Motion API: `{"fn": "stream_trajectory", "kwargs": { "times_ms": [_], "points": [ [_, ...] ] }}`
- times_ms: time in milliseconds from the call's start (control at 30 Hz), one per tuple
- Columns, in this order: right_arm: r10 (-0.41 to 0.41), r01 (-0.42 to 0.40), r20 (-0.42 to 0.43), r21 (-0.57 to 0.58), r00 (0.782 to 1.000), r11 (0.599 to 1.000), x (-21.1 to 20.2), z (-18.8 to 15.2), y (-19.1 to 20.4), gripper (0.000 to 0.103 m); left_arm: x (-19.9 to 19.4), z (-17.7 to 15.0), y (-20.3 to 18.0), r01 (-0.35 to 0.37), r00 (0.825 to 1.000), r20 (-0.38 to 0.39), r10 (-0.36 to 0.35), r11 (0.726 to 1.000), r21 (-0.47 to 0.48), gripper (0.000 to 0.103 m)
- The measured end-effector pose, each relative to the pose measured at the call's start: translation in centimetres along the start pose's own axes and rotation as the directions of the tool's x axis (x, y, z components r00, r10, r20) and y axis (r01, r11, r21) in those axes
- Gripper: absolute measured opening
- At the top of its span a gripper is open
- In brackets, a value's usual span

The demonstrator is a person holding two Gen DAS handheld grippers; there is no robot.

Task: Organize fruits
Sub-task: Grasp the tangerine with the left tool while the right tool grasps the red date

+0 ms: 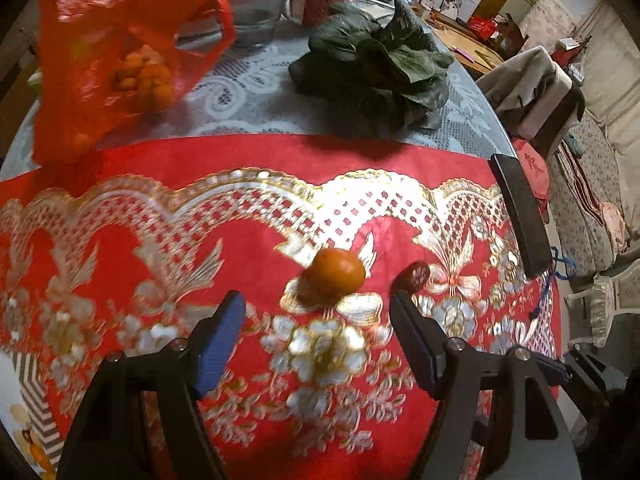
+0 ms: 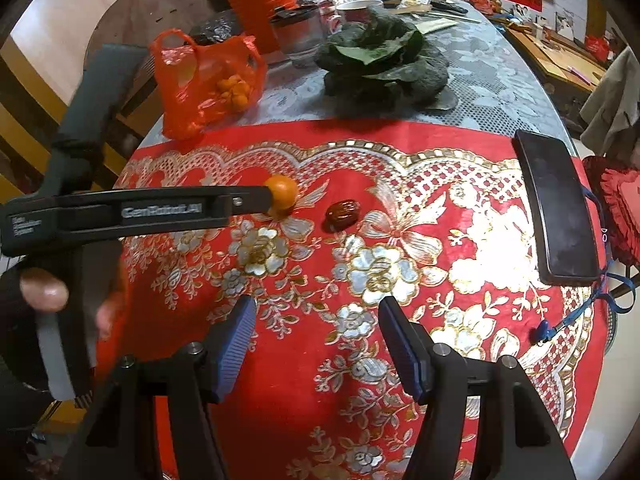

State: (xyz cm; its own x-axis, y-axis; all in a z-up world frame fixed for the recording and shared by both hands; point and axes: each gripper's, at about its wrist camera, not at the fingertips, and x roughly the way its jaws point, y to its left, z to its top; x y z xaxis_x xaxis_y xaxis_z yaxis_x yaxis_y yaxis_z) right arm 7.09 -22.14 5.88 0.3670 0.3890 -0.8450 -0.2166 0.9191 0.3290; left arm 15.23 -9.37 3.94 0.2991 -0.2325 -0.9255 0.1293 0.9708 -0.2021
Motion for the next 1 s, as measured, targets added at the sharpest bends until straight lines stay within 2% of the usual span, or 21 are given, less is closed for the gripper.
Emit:
{"fn": "stream_trajectory", "kwargs": {
  "times_ms": [100,167,233,267,333,400,567,733,767,800,833,933,1000],
  "points": [
    [0.003,-0.003,0.000,0.010,1.000,1.000,0.4,0.5,-0.6,0.068,1.1,0.7,-0.3,0.008,1.000,-0.004,-0.008,1.000,-0.001,0.074],
    [0.004,-0.004,-0.005,0.013,1.000,1.000,0.8,0.9,-0.9,0.068,1.5,1.1,-0.6,0.014,1.000,0.003,-0.014,1.000,0.018,0.070],
    [0.005,-0.005,-0.002,0.020,1.000,1.000,1.2,1.3,-1.2,0.068,2.2,1.2,-0.8,0.007,1.000,-0.009,-0.006,0.999,0.042,0.035],
    [0.007,-0.007,0.004,0.026,1.000,1.000,1.4,1.7,-1.4,0.068,2.5,1.3,-0.7,0.025,0.999,-0.023,-0.024,0.999,0.041,0.033],
    [0.016,-0.016,0.005,0.036,1.000,0.999,1.8,2.3,-1.6,0.068,2.5,1.3,-0.5,0.034,0.999,-0.013,-0.034,0.998,0.043,0.032],
    [0.010,-0.010,0.001,0.052,1.000,0.999,2.7,3.1,-1.8,0.068,2.2,1.1,-0.5,0.008,1.000,0.005,-0.008,0.998,0.057,0.032],
    [0.002,-0.002,0.005,0.080,1.000,0.997,4.8,4.8,-2.1,0.056,1.0,0.5,0.9,-0.013,1.000,0.023,0.012,0.999,0.034,0.032],
    [-0.030,0.029,-0.028,-0.034,0.999,0.999,7.3,5.8,-0.6,0.052,-0.3,-0.5,2.7,-0.024,0.999,0.024,0.024,1.000,0.009,0.032],
    [-0.040,0.038,-0.034,-0.056,0.999,0.998,7.7,5.8,-0.5,0.048,-0.5,-0.6,3.0,-0.025,0.999,0.021,0.025,1.000,0.000,0.032],
    [-0.076,0.072,-0.033,-0.102,0.997,0.992,8.0,5.9,-0.1,0.035,-0.7,-0.9,3.4,-0.021,1.000,0.018,0.021,1.000,-0.011,0.032],
    [-0.085,0.080,-0.032,-0.134,0.996,0.988,8.1,5.9,0.2,0.032,-0.7,-1.1,3.6,-0.019,1.000,0.018,0.019,1.000,-0.016,0.032],
    [-0.091,0.081,-0.039,-0.208,0.995,0.975,8.2,5.8,0.9,0.031,-1.1,-1.7,3.9,-0.027,0.999,0.024,0.028,0.999,-0.026,0.032],
    [-0.089,0.078,-0.044,-0.218,0.995,0.973,7.9,5.5,1.2,0.031,-1.4,-2.1,4.2,-0.023,0.999,0.022,0.024,0.999,-0.034,0.032]
  ]
}}
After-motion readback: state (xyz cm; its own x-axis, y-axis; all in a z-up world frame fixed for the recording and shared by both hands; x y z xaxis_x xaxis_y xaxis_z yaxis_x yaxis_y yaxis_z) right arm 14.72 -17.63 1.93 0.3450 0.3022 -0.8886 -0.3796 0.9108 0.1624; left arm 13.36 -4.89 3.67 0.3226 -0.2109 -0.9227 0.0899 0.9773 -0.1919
